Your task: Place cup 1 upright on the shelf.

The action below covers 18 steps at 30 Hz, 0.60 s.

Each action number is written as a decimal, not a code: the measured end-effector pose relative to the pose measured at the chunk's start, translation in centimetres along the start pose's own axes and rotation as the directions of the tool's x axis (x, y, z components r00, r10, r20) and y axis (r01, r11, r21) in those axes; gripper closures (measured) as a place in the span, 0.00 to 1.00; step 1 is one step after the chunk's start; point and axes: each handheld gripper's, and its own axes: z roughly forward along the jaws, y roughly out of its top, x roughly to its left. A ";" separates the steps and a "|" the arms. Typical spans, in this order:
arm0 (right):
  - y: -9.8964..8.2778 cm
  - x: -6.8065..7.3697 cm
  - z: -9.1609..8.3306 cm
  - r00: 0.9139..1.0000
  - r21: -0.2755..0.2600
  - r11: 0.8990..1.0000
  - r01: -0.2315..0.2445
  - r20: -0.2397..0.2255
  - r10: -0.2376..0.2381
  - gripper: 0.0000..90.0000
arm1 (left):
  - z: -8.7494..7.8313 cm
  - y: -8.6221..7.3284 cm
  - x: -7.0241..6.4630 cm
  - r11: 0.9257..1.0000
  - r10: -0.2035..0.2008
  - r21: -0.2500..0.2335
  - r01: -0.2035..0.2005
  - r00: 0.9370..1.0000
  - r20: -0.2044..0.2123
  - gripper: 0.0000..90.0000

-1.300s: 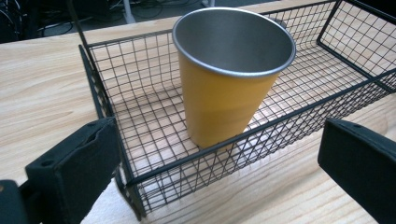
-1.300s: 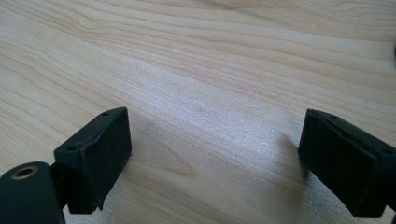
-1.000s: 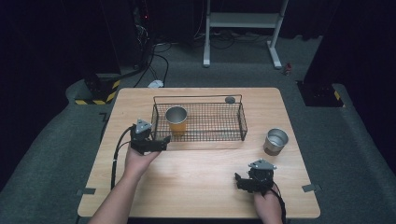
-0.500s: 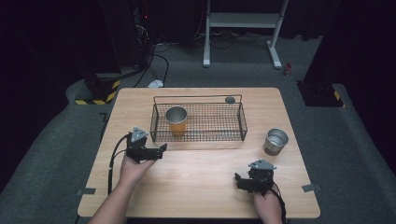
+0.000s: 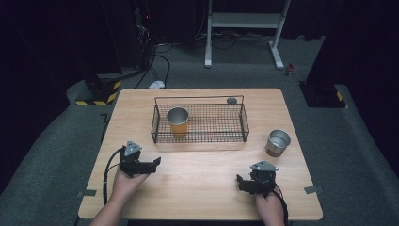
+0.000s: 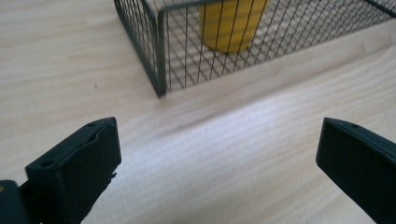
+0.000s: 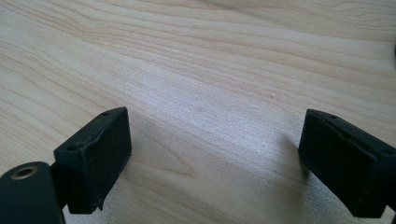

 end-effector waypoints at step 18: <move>0.0 0.0 0.0 1.000 0.000 1.000 0.000 0.000 0.000 0.11 | -0.4 -4.4 -0.7 0.987 0.093 0.134 -0.091 0.996 -0.011 0.00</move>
